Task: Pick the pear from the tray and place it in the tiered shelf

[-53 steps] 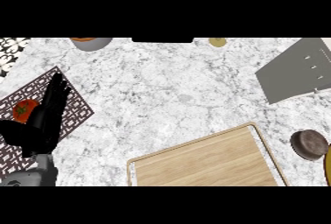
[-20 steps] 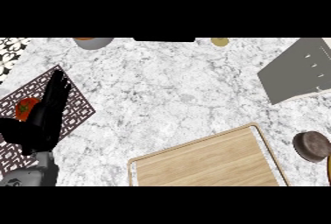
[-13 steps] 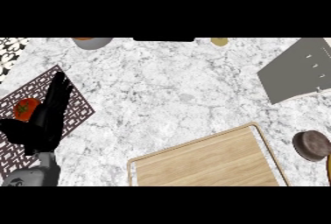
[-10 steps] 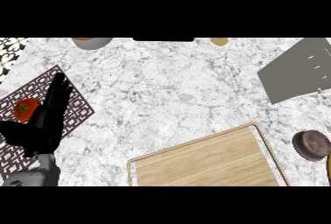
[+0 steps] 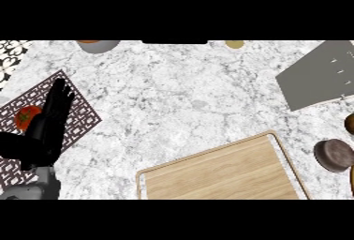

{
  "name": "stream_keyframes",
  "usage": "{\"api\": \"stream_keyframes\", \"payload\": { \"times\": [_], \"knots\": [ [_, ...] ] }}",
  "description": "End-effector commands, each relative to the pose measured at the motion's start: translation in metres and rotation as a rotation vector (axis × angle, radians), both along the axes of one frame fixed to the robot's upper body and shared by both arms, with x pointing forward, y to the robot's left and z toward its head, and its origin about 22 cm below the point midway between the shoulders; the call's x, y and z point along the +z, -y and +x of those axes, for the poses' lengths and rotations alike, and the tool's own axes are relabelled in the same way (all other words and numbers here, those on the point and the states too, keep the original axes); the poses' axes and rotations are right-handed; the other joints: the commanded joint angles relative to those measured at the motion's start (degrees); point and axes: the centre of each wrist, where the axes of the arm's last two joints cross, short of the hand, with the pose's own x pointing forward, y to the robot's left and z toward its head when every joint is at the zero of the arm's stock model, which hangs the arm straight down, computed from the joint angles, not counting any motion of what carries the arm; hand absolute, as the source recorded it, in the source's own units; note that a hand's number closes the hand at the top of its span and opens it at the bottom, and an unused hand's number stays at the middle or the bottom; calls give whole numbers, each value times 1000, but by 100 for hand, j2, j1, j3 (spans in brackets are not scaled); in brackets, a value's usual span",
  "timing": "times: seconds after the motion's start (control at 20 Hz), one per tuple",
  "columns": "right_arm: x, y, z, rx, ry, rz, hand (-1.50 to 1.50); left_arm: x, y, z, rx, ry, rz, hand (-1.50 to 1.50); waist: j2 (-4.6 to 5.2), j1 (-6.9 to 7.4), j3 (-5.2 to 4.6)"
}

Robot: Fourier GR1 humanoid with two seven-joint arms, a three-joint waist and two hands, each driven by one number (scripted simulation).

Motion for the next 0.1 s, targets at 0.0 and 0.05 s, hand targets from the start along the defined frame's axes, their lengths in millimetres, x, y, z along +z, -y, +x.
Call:
{"api": "stream_keyframes", "payload": {
  "times": [0.0, 0.05],
  "knots": [
    [-7, 4, -13, 23, 11, -1, -150, 1, -1, 4, 2, 7, -3, 0, -3, -15, -5],
    [-1, 7, -18, 49, 18, -8, -150, 3, -1, 1, 6, 4, -8, 0, -8, -16, 6]
  ]
}}
